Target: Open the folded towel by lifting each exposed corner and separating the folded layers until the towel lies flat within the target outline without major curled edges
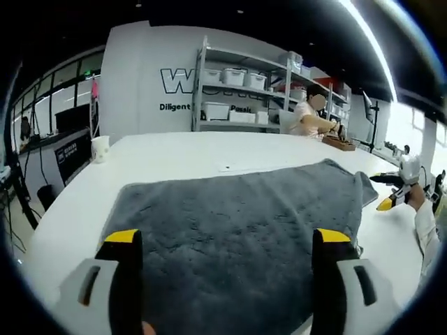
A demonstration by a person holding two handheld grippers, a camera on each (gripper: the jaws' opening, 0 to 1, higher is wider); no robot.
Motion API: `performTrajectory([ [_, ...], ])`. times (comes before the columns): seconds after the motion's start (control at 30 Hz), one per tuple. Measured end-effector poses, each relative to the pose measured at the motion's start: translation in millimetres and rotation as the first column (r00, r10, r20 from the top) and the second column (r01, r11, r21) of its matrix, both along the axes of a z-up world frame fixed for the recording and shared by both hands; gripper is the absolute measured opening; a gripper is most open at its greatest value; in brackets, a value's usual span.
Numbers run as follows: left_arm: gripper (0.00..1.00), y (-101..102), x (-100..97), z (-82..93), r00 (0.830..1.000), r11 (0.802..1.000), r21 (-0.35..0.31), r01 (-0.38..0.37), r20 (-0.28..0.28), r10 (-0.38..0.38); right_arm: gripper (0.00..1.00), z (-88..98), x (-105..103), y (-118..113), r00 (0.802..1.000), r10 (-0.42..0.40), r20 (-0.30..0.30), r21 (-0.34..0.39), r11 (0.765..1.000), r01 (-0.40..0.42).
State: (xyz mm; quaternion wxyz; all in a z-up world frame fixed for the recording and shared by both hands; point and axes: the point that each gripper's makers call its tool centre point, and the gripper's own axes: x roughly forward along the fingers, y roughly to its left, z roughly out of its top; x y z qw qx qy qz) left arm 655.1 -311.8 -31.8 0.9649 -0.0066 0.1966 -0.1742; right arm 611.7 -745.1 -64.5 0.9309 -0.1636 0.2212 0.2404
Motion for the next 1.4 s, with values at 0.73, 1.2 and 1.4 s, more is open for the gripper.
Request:
performTrajectory([
  [0.73,0.99,-12.0,-17.9,-29.4,0.993,0.993,0.052,0.110,-0.055,-0.107,0.42,-13.7,-10.7,80.3,0.965,0.264,0.001,0.070,0.962,-0.263],
  [1.2,0.99,-9.3,-22.0,-35.8,0.991,0.990,0.079,0.114,-0.086,-0.107,0.03,-24.8,-8.9,77.4,0.963,0.270,-0.016,0.023,0.963,-0.270],
  [1.4,0.99,-7.1,-21.7,-37.2,0.990,0.990,0.081,0.113,-0.097,-0.105,0.00,-23.7,-9.7,76.3,0.961,0.277,-0.009,0.027,0.960,-0.277],
])
